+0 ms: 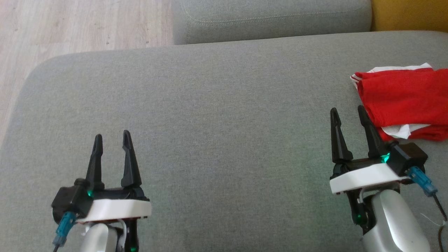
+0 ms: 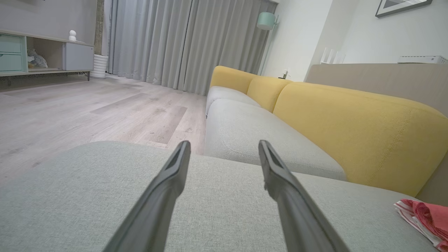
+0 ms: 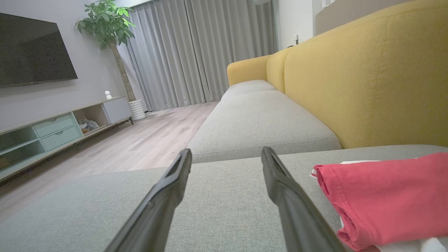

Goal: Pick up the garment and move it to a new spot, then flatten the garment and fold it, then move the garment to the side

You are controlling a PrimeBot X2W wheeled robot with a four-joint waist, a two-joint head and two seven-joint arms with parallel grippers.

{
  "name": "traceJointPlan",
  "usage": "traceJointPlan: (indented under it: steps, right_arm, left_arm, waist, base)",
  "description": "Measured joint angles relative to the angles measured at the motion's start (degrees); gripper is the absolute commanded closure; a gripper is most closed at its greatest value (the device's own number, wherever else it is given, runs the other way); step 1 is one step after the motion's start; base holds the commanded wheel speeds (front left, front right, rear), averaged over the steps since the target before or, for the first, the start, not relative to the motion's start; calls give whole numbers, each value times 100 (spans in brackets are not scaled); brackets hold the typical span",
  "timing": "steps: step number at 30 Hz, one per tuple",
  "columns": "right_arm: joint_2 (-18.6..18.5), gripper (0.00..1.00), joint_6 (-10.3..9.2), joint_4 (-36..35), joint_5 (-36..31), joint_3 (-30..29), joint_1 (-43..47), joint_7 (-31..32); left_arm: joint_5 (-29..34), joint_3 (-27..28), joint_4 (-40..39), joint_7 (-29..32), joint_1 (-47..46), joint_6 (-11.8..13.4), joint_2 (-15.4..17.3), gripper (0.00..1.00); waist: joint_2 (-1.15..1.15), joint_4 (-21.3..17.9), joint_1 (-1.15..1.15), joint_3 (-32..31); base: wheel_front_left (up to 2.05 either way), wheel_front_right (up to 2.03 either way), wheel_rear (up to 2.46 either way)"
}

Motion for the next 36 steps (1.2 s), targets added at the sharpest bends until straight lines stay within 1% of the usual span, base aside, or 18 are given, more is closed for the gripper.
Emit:
traceJointPlan:
  steps: [9,16,18,19,25,34,36]
  right_arm:
    - [0,0,0,-21,2,20,-1,-5]
    - [0,0,0,-26,1,35,0,-5]
    - [0,0,1,-26,1,49,1,-5]
    - [3,100,1,-4,1,52,4,-4]
    - [24,100,1,452,68,51,435,21]
    - [24,100,0,428,734,5,455,158]
    - [24,100,0,425,800,1,455,180]
  left_arm:
    - [-11,1,-52,0,0,-2,0,0]
    - [-266,10,4,0,1,-18,0,0]
    - [-352,23,30,0,1,33,-1,0]
    - [-387,25,65,0,2,32,0,100]
    - [-455,15,565,47,289,32,-4,100]
    - [-1004,41,570,211,322,-20,-4,100]
    - [-1060,42,570,213,322,-21,-4,100]
  waist:
    - [0,-13,0,-7]
    - [0,-21,0,-28]
    - [0,-21,0,-28]
    - [0,-21,0,-28]
    - [0,-19,0,-33]
    - [0,-9,0,-57]
    - [0,-7,0,-59]
  base:
    - [0,0,0]
    - [0,0,0]
    - [0,0,0]
    - [0,0,0]
    - [0,0,0]
    - [0,0,0]
    - [0,0,0]
